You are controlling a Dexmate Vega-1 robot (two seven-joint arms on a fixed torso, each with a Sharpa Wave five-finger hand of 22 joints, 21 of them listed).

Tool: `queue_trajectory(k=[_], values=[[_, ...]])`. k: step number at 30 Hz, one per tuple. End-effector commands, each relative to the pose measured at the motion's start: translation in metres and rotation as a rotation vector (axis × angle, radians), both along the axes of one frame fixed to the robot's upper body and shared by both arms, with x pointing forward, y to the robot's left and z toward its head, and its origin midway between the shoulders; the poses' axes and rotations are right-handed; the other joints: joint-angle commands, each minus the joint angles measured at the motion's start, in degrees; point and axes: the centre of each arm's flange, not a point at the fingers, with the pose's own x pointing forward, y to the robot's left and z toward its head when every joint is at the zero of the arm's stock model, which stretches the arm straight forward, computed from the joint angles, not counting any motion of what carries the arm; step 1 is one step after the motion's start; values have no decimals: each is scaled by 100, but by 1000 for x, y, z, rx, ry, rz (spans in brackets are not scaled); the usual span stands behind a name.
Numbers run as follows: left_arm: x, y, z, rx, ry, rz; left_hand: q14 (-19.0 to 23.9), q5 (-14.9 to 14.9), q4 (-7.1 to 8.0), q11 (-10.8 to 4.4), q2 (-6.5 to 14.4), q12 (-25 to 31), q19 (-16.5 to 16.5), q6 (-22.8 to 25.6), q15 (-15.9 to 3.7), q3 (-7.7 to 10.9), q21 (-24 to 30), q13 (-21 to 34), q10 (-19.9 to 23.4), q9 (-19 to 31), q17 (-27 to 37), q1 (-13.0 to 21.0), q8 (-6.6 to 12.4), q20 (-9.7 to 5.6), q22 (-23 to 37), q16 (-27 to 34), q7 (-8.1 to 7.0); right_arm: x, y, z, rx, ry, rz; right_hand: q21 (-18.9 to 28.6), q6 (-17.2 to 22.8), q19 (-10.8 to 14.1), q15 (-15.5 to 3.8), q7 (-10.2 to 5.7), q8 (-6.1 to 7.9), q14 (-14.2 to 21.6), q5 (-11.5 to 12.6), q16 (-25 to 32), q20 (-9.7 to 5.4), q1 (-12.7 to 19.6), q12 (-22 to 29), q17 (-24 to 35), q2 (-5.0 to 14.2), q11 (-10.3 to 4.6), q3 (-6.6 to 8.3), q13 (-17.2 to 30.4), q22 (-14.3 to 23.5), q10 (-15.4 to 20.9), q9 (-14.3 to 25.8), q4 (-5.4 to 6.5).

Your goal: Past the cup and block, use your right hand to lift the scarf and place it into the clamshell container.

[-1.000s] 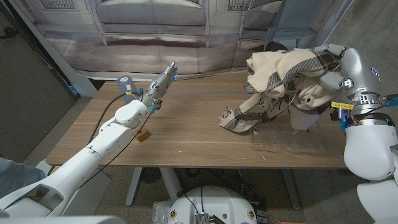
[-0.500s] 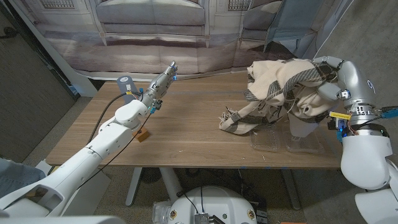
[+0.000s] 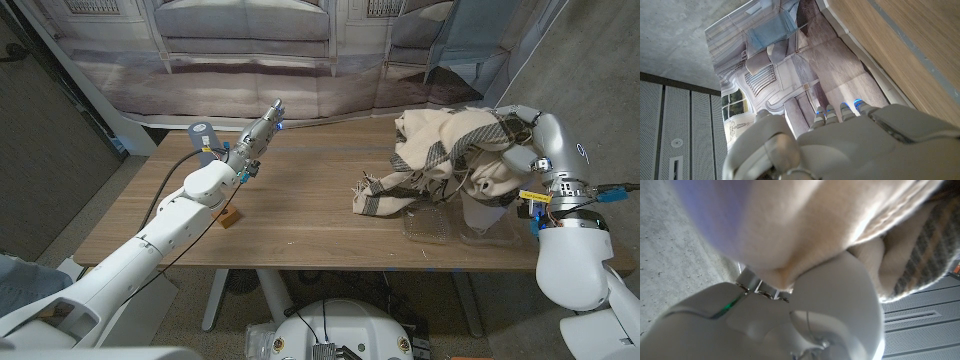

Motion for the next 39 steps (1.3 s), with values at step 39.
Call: queue_trajectory(k=[39], values=[[26,-9,1,33,65,-1,-51,-13,8,4,0,-7,-714,-17,3,-92,-1,23,-25,30,11,79,-19,3,31,-18,12,38,-3,-24,-115,241,-107,59,86,-714,-840,-10,-17,748,39,-29,-652,435,-60,51,514,-30,37,59,9,70,10,30]])
